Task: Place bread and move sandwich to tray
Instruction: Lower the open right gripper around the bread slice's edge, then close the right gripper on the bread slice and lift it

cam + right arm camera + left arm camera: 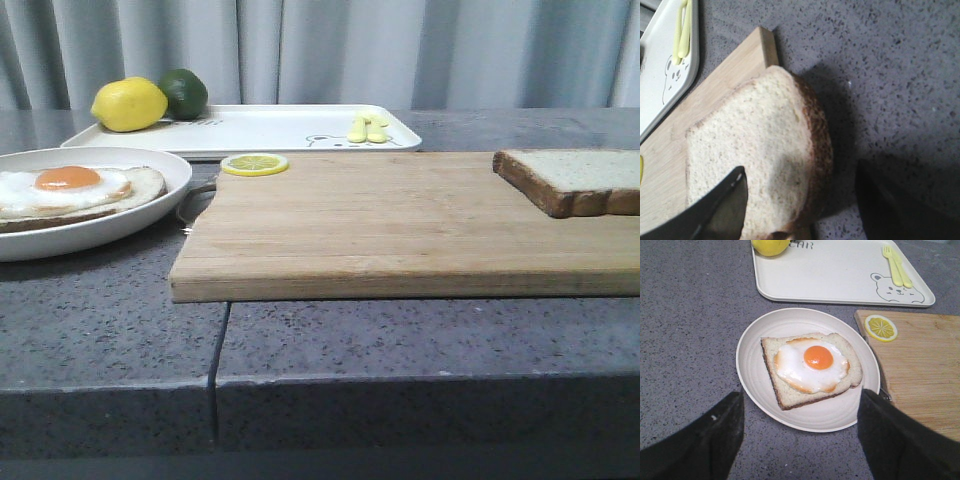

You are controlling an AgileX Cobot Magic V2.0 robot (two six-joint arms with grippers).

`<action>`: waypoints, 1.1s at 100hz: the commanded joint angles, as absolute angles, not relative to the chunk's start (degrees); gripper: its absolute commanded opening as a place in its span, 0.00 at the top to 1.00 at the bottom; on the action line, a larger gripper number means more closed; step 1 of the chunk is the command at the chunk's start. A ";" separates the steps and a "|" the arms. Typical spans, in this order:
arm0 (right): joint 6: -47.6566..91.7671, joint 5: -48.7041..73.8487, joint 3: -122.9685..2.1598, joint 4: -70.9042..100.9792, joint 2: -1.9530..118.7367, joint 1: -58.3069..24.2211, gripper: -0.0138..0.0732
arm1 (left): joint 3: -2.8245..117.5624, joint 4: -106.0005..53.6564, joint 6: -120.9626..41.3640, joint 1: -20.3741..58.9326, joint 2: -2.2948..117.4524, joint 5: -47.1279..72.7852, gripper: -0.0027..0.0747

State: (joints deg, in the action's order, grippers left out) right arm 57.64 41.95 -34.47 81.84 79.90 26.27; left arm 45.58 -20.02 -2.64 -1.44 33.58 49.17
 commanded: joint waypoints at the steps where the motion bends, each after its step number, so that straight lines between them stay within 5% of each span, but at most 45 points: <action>1: 59.19 44.45 -36.30 84.71 79.43 26.44 0.29 | 47.42 -21.48 -2.32 -1.09 34.15 46.15 0.38; 84: 61.86 48.85 -38.50 87.72 87.90 23.75 0.29 | 47.42 -21.48 -2.32 -1.09 34.15 46.15 0.38; 98: 61.86 48.74 -38.50 87.72 88.47 23.75 0.43 | 47.42 -21.48 -2.32 -1.09 34.15 46.15 0.38; 110: 61.86 48.46 -38.50 87.72 88.51 23.75 0.65 | 47.42 -21.48 -2.32 -1.09 34.15 46.15 0.38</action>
State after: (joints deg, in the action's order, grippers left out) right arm 62.05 47.82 -38.18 87.42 88.57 23.89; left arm 45.58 -20.02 -2.64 -1.44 33.58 49.17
